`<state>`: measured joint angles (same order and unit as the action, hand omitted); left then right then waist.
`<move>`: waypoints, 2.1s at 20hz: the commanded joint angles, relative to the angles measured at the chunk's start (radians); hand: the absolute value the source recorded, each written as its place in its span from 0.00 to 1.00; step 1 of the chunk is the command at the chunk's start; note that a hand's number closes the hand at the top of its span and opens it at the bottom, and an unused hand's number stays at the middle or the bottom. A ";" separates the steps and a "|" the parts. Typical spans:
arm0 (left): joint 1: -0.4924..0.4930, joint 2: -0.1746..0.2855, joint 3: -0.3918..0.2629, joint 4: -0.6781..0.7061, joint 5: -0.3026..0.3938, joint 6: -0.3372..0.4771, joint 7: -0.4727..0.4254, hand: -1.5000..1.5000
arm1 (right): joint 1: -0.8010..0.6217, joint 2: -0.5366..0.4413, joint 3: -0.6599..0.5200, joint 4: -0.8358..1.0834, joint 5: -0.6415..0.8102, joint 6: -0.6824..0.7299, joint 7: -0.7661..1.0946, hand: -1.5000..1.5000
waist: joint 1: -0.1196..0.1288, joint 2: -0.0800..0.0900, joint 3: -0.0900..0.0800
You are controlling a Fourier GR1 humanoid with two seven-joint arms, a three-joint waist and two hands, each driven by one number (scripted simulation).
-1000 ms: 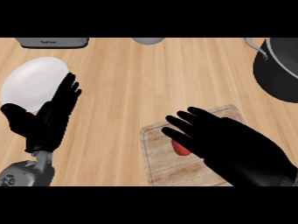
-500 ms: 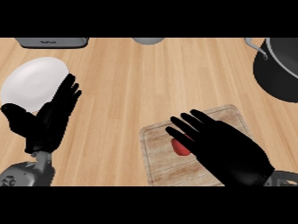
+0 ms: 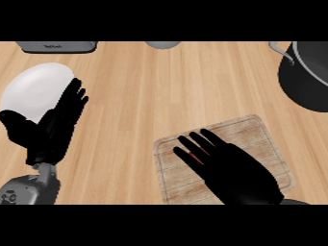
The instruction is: Pick the bell pepper from the cutting board and place it in the pot
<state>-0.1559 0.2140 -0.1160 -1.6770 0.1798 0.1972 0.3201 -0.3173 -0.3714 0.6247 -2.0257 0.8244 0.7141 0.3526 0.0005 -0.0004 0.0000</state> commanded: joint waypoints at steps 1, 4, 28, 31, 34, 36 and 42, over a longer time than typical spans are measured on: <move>0.005 -0.011 0.035 0.031 -0.003 -0.041 -0.019 0.50 | 0.040 0.042 -0.016 -0.055 0.033 0.070 0.013 0.00 | -0.001 0.000 0.000; 0.071 -0.026 -0.002 -0.029 -0.027 -0.039 -0.026 0.50 | 0.003 0.144 0.028 0.071 0.095 0.033 0.065 0.00 | 0.004 0.000 0.000; 0.020 -0.093 0.056 0.010 -0.089 -0.076 -0.017 0.50 | -0.006 0.174 0.014 0.355 0.430 -0.022 -0.071 0.00 | 0.000 0.000 0.000; 0.042 -0.123 0.024 -0.003 -0.122 -0.052 -0.008 0.50 | -0.034 0.239 0.027 0.510 0.470 -0.088 -0.080 0.00 | 0.003 0.001 0.000; -0.003 -0.098 0.070 0.029 -0.094 -0.086 0.001 0.50 | -0.003 0.189 -0.011 0.547 0.473 -0.171 -0.148 0.00 | 0.001 0.001 0.000; 0.043 -0.102 0.050 -0.004 -0.131 -0.069 -0.025 0.50 | -0.035 0.201 -0.020 0.504 0.409 -0.108 -0.223 1.00 | 0.004 0.001 0.000; 0.052 -0.112 0.063 -0.005 -0.137 -0.081 -0.026 0.50 | -0.001 0.244 0.021 0.461 0.480 -0.136 -0.248 1.00 | 0.001 0.000 0.000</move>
<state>-0.1203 0.1066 -0.0565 -1.6938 0.0687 0.1193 0.3262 -0.3218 -0.1404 0.6423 -1.5436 1.2758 0.5576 0.1312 0.0026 -0.0003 0.0001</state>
